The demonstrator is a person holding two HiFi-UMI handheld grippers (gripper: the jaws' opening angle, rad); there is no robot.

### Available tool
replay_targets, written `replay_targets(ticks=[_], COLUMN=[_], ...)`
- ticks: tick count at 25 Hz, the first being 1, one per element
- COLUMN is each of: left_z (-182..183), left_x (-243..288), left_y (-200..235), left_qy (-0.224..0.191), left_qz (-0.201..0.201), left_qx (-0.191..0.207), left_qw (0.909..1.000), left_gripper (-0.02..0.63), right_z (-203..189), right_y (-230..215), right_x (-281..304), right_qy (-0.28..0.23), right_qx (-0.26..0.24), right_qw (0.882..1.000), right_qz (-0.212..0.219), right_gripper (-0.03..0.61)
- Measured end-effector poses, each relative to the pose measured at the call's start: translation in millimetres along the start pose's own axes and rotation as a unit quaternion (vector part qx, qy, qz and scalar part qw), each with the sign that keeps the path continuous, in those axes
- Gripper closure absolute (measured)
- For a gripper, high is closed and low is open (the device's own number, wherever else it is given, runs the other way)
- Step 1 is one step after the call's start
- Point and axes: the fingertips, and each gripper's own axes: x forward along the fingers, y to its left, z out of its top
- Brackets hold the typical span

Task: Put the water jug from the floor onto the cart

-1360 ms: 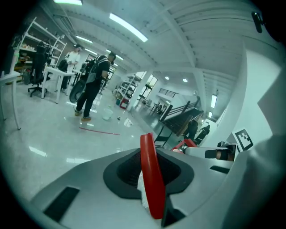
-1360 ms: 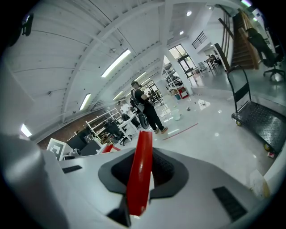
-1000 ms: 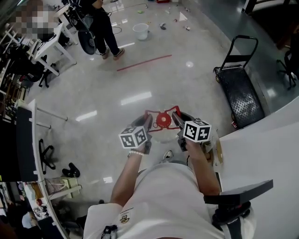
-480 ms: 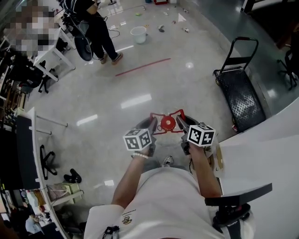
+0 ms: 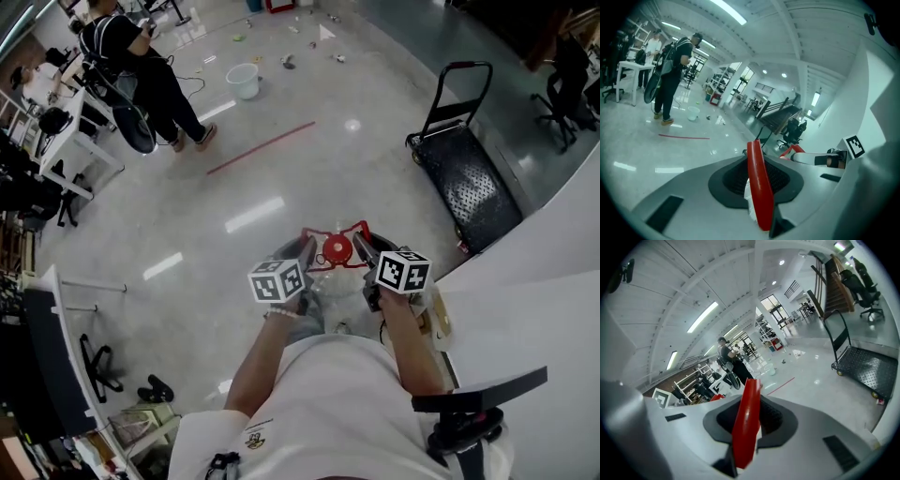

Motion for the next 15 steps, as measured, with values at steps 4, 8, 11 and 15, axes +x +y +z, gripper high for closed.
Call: replay_targets(ticks=[4,8,11,15], left_z=[31.4,61.0,85.5,109.1], left_x=[39.4,77.2,101.2,132.0], left_y=[13.0,19.4,22.2,25.1], left_qy=[0.018,0.028,0.033,0.045], left_qz=[-0.018,-0.046,-0.065,-0.090], left_qx=[0.012,0.032,0.053,0.070], left_qw=[0.9996,0.9980,0.9960,0.9924], left_gripper=[0.550,0.550,0.551,0.551], right_z=[29.3,56.7,79.0,100.4], right_y=[-18.3,-35.5,-44.8,-58.0], right_x=[25.6,43.8,58.7,73.1], right_qy=[-0.009,-0.024,-0.034,-0.049], right_qx=[0.007,0.009,-0.003,0.004], right_qw=[1.000,0.998,0.996,0.993], right_qz=[-0.024,-0.059,-0.084,-0.107], right_gripper=[0.508,0.509,0.508,0.508])
